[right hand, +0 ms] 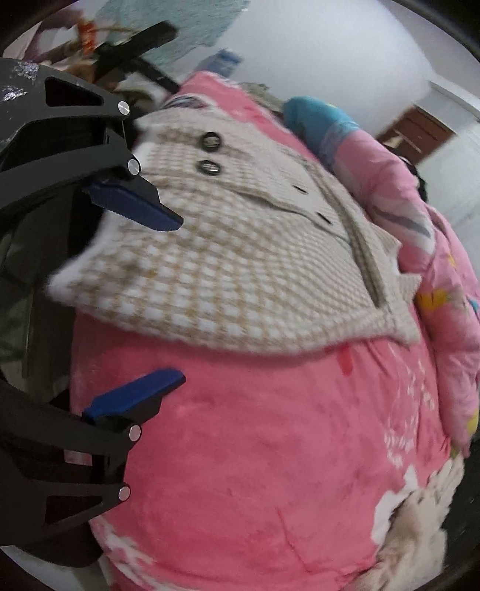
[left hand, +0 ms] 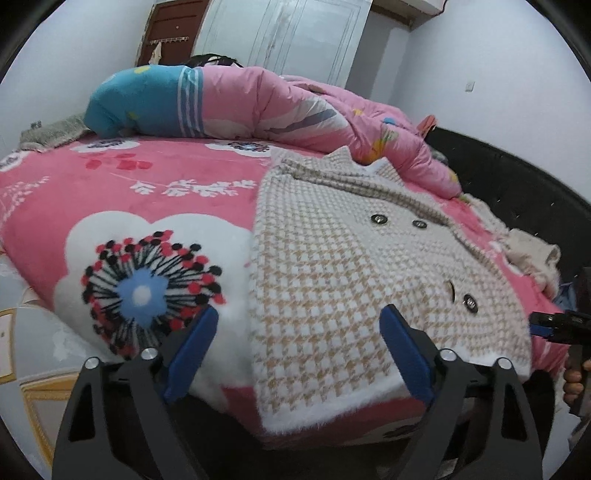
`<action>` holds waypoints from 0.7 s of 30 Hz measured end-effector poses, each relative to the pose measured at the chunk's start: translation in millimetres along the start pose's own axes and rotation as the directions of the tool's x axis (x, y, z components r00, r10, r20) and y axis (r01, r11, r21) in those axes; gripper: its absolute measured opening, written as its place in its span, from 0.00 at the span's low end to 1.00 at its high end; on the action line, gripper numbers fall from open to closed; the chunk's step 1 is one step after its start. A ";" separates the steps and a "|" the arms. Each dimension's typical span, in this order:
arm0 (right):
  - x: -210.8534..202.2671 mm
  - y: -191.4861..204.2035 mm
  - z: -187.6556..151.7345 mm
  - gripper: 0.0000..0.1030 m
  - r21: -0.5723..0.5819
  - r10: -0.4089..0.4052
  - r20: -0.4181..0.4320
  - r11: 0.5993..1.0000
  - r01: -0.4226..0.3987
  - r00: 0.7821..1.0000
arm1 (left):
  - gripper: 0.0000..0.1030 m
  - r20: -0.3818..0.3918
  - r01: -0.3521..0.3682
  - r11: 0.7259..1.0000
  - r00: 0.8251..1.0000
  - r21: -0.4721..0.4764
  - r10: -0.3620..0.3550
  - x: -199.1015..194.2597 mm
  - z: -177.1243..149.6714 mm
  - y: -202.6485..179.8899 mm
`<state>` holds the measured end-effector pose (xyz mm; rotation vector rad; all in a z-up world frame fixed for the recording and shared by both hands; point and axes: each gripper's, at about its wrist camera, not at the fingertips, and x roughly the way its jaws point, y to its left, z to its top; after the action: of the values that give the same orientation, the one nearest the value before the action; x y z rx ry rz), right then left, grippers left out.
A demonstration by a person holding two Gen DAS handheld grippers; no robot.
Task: Fold large clothes
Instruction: 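Grasp the coat hem with the left tool and lift it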
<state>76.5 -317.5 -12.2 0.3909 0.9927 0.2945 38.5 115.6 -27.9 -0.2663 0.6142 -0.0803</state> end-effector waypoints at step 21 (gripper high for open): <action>8.2 -4.5 -37.4 0.39 0.126 0.121 -0.103 0.986 -0.107 0.987 | 0.48 -0.235 0.047 0.984 0.968 -0.173 -0.087 37.3 -29.7 18.7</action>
<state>49.1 -311.3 -38.6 0.5470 1.1016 0.3642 51.7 121.3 -77.0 -0.4440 0.8566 -0.1283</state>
